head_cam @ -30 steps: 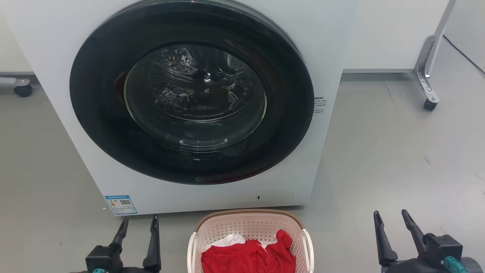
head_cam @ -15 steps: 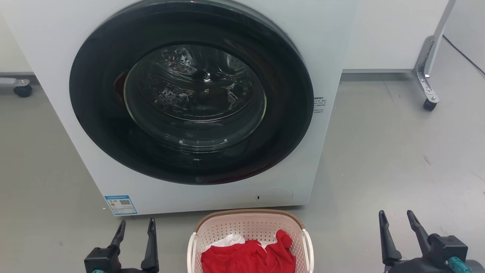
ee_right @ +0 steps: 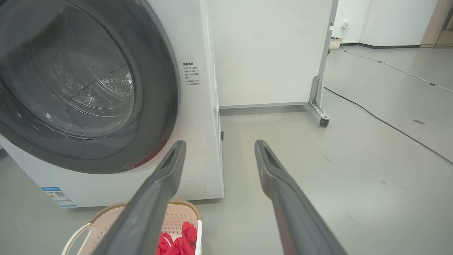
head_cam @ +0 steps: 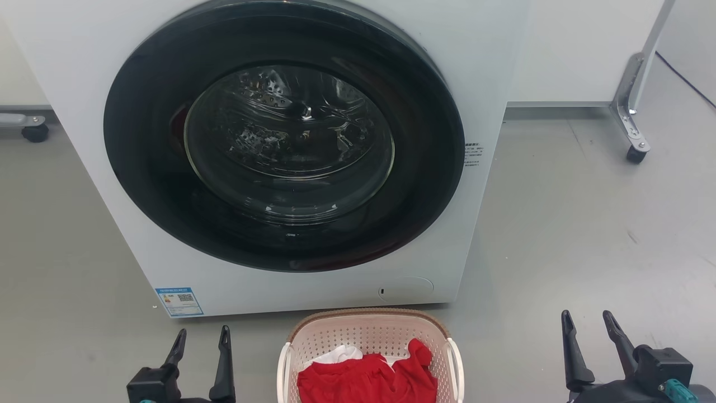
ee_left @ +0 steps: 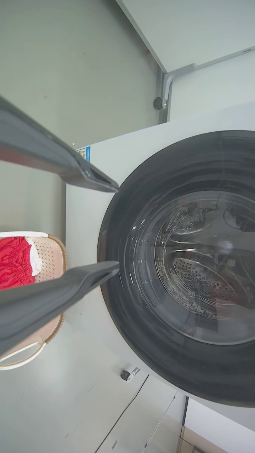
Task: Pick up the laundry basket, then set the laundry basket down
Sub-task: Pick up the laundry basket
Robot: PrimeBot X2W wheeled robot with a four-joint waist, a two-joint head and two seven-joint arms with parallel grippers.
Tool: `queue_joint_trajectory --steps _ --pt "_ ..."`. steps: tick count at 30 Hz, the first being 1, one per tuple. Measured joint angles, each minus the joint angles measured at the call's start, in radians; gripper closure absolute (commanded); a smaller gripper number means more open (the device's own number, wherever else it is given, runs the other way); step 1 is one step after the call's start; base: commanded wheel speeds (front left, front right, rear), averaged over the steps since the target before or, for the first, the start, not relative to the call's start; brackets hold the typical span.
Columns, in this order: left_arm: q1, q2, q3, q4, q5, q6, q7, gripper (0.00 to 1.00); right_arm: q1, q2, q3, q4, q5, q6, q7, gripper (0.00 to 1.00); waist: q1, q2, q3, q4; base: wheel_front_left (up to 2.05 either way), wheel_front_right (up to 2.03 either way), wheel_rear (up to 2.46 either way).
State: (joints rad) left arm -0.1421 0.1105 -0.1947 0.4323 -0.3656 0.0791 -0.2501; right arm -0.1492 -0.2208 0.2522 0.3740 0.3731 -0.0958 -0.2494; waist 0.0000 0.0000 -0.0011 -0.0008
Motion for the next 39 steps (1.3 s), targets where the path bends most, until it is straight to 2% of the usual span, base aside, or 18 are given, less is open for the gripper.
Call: queue_joint_trajectory --steps 19,39 --pt "-0.005 -0.011 -0.007 0.011 0.019 -0.009 0.0 0.0 -0.001 0.011 -0.005 0.017 0.0 0.011 0.0 0.0 0.0 0.0 0.041 0.0 0.0 0.0 0.0" --pt "-0.196 -0.026 -0.047 0.203 0.031 -0.051 0.015 0.0 -0.168 0.031 0.015 0.163 0.002 0.038 0.039 0.0 0.0002 0.0001 0.242 -0.006 0.0 0.0 0.0"
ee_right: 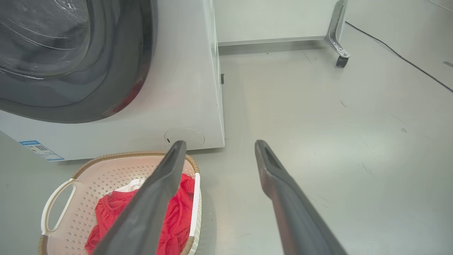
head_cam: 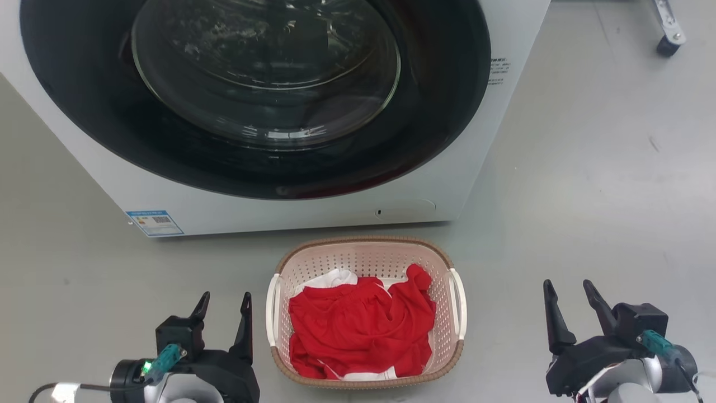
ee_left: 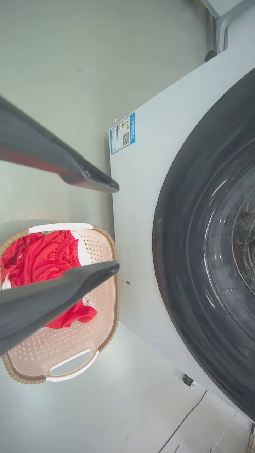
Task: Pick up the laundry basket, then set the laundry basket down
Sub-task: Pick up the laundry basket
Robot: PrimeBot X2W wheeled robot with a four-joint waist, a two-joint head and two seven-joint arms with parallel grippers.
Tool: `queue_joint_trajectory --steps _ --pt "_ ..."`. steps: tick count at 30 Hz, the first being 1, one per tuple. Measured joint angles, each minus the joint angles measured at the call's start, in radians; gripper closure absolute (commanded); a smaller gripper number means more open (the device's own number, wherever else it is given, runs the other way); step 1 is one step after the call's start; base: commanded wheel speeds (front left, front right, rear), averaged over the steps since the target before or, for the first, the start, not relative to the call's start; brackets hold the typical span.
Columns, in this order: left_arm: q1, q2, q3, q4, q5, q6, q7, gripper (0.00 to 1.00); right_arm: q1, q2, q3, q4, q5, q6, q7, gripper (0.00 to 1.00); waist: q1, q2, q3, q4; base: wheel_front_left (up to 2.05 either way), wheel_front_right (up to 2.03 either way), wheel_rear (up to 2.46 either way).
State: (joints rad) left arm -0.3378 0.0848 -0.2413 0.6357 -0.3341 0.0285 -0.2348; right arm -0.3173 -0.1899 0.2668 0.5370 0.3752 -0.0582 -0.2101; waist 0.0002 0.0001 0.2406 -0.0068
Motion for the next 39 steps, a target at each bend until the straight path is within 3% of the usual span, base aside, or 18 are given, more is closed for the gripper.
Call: queue_joint_trajectory --steps 10,19,39 --pt "-0.116 -0.012 -0.012 0.14 -0.012 -0.039 0.076 0.0 -0.128 0.044 0.03 0.107 0.001 0.024 0.052 0.0 -0.0001 0.0 0.123 -0.011 0.0 0.0 0.0" --pt "-0.215 -0.022 -0.018 0.246 -0.029 -0.082 0.142 0.0 -0.23 0.085 0.061 0.204 -0.002 0.025 0.091 0.0 0.0 0.0001 0.227 -0.024 0.0 0.0 0.0" --pt "-0.408 -0.012 -0.006 0.38 -0.04 -0.1 0.195 0.0 -0.422 0.112 0.1 0.349 -0.012 0.045 0.121 0.0 -0.0001 0.0001 0.43 -0.043 0.0 0.0 0.0"
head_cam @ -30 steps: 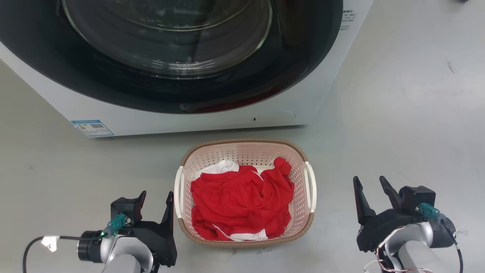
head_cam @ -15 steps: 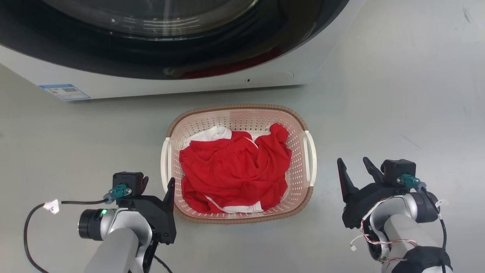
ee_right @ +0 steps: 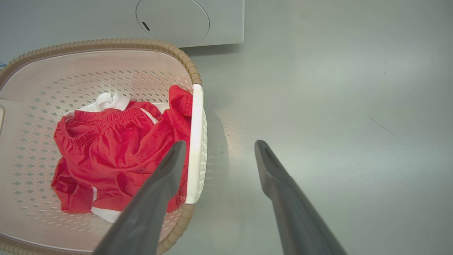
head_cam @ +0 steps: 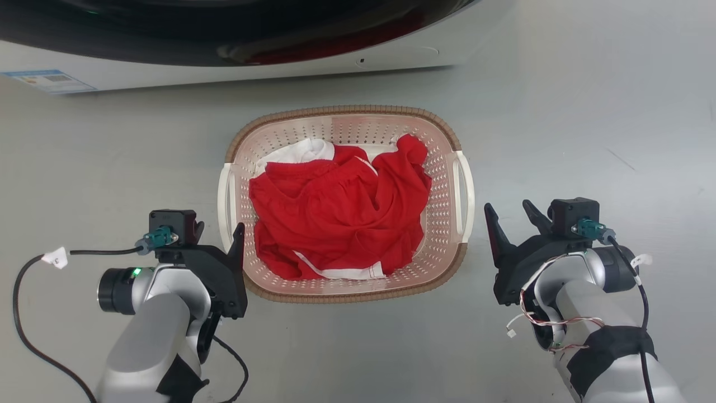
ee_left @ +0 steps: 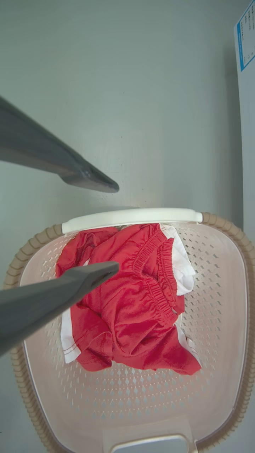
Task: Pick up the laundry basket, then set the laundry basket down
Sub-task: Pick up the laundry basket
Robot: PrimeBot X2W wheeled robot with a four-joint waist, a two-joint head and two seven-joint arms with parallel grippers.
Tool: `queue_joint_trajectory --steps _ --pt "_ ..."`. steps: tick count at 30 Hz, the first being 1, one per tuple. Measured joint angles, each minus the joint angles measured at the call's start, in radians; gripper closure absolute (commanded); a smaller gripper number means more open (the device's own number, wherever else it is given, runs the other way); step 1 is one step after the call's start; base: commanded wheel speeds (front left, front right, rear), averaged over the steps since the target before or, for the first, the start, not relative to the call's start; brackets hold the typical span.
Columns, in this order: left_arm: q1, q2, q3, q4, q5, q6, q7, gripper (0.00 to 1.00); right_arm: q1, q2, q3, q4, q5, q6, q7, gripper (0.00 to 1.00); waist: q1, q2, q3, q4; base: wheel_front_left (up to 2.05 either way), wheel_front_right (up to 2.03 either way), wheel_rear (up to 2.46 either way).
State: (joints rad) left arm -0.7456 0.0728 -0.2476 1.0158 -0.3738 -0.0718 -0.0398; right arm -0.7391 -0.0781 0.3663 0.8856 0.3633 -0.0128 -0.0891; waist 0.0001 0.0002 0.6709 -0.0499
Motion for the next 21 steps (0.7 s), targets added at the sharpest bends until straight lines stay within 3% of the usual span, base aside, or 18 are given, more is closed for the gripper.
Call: queue_joint_trajectory --steps 21 --pt "-0.18 0.012 0.002 0.084 -0.002 -0.025 0.002 0.0 -0.172 0.013 0.064 0.085 0.008 0.01 -0.018 0.0 0.0 -0.0001 0.183 0.0 0.0 0.0 0.0"
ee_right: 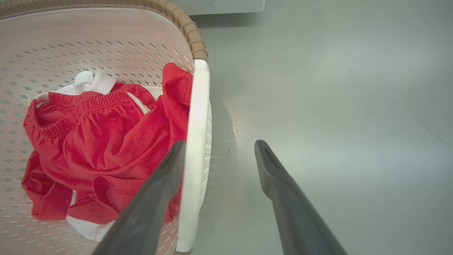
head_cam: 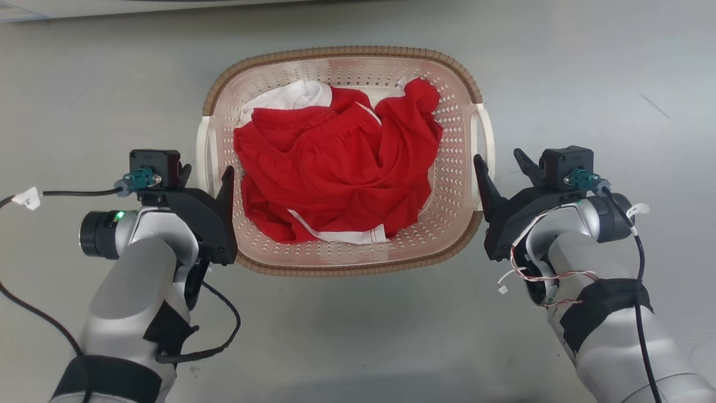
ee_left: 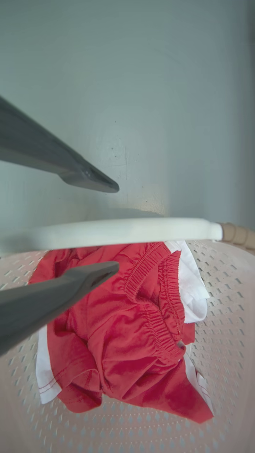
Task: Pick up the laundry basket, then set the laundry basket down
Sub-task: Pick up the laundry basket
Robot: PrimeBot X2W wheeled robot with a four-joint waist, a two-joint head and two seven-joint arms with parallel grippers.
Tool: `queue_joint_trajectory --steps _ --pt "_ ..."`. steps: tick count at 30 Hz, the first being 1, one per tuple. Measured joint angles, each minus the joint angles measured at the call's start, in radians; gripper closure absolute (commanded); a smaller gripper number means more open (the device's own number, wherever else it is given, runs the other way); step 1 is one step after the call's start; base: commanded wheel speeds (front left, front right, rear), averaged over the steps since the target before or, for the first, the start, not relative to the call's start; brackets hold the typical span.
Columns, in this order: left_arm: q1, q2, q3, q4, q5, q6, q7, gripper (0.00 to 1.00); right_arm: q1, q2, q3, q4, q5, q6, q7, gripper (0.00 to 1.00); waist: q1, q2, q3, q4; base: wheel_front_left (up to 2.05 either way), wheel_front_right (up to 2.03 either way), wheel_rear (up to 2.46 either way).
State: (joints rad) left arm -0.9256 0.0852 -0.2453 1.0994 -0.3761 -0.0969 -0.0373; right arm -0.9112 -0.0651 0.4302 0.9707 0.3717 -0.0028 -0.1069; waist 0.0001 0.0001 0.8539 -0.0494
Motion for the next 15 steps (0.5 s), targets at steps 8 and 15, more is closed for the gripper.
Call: queue_joint_trajectory --steps 8,15 --pt "-0.051 -0.01 -0.01 0.027 0.0 -0.001 -0.009 0.0 -0.032 0.0 0.056 -0.013 0.054 -0.007 -0.001 0.0 0.0 0.0 0.055 0.018 0.0 0.0 0.0" --pt "-0.077 -0.015 -0.013 0.052 0.0 -0.009 -0.026 0.0 -0.059 -0.001 0.081 -0.009 0.089 -0.025 -0.009 0.0 -0.0001 0.0 0.091 0.034 0.0 0.0 0.0"
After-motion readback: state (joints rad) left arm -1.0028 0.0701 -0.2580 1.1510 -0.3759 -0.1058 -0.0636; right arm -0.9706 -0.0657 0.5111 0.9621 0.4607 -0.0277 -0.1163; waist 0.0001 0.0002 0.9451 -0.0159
